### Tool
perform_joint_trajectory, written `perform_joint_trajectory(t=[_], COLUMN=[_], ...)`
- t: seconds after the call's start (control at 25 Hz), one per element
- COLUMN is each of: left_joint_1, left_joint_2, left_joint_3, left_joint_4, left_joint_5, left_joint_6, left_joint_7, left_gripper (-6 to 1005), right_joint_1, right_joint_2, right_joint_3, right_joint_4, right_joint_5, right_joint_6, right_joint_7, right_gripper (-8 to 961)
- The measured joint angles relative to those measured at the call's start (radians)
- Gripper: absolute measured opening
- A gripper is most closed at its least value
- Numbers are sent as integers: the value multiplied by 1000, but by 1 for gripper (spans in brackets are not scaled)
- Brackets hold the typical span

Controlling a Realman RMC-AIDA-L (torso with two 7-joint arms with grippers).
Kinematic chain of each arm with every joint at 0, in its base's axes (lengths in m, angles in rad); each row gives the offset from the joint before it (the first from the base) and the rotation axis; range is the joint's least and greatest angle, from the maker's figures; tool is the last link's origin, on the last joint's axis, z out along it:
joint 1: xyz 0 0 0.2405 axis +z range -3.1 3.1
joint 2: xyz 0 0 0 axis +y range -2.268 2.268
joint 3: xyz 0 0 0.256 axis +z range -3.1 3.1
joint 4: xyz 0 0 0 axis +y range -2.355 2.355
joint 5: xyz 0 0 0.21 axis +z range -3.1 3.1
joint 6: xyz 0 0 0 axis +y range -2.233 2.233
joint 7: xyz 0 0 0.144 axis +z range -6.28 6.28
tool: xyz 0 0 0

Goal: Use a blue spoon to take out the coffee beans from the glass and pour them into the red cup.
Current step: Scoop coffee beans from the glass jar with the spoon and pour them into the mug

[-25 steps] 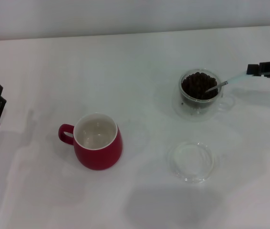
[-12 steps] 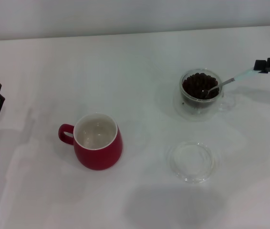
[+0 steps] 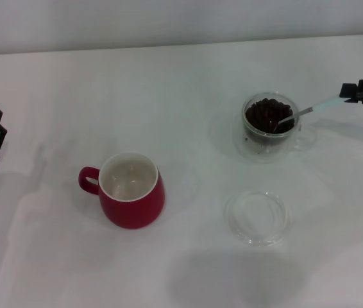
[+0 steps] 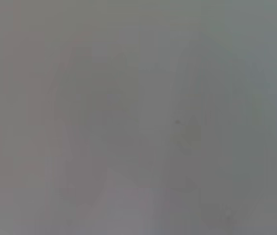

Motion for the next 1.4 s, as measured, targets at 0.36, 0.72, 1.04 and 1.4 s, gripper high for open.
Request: perform_joint_trajectory(t=[0.36,0.72,1.04,1.4], left_joint_1=[0,-2,-5,-10], left_joint_2=[-2,0,0,0], left_joint_3=[0,-5,-8,-8], left_joint_4=[-21,-21,-24,-24], left_joint_5=[0,0,0,-3], left_joint_6=[-4,-4,-4,-4], left_joint_7=[1,1,1,1], left_gripper=[709,711,709,711], right_joint_1=[-43,-75,-98,-102], right_joint_2=[-12,-35,-65,-82], right_joint_3=[0,1,2,4], right_joint_4=[-69,-115,-174,-200], right_joint_5=[58,115,133,145], right_joint_6=[36,65,85,75], right_joint_7=[25,48,59,68], right_gripper=[195,199,203,207])
